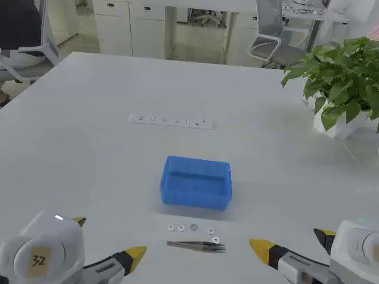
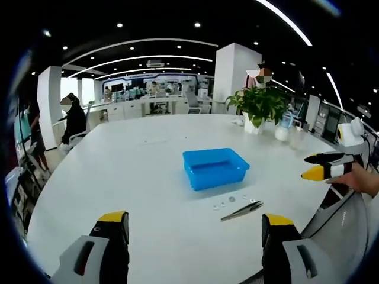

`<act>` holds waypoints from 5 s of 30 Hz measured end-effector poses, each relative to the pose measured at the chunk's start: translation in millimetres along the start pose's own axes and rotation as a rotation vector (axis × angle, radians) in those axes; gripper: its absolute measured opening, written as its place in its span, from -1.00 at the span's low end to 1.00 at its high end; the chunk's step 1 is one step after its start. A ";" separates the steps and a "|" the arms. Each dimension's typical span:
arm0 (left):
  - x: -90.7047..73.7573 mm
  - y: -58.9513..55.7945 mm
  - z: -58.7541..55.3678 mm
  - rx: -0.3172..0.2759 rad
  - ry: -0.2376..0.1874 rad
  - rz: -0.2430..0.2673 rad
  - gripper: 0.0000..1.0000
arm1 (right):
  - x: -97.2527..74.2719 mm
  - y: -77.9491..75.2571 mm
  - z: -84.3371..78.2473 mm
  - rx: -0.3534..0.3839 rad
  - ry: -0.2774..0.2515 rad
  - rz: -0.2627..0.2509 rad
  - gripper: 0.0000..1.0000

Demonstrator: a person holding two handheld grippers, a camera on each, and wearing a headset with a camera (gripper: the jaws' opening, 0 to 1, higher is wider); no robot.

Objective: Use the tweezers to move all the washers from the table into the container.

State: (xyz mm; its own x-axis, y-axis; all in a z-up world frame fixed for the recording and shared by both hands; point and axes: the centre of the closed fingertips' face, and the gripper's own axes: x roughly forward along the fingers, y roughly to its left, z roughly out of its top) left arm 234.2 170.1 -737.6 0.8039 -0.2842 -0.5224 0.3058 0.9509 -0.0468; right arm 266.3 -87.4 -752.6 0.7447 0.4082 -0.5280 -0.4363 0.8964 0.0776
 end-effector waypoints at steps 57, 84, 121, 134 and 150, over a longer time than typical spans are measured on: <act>23.1 -23.9 -10.6 0.098 0.066 -0.155 0.34 | 2.3 6.8 -7.0 -0.025 0.033 0.024 0.73; 116.8 -58.0 -54.9 0.307 0.308 -0.397 -0.61 | 8.7 -2.5 -23.1 0.067 0.095 0.051 0.53; 83.0 -96.9 -8.7 0.356 0.146 -0.456 -1.00 | 8.9 27.4 -28.3 -0.138 0.148 0.078 0.45; 42.1 -114.6 35.5 0.425 0.047 -0.561 -1.00 | 6.8 74.5 -20.3 -0.206 0.145 0.277 -0.15; -12.8 -146.1 27.5 0.760 0.074 -0.796 -1.00 | 15.2 143.7 -10.7 -0.574 0.141 0.622 -0.62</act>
State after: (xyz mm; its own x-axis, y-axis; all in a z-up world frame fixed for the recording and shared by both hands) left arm 193.2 31.5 -700.7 0.2136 -0.7500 -0.6260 0.9769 0.1694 0.1304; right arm 209.4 45.8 -758.5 0.2322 0.7374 -0.6343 -0.9610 0.2748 -0.0323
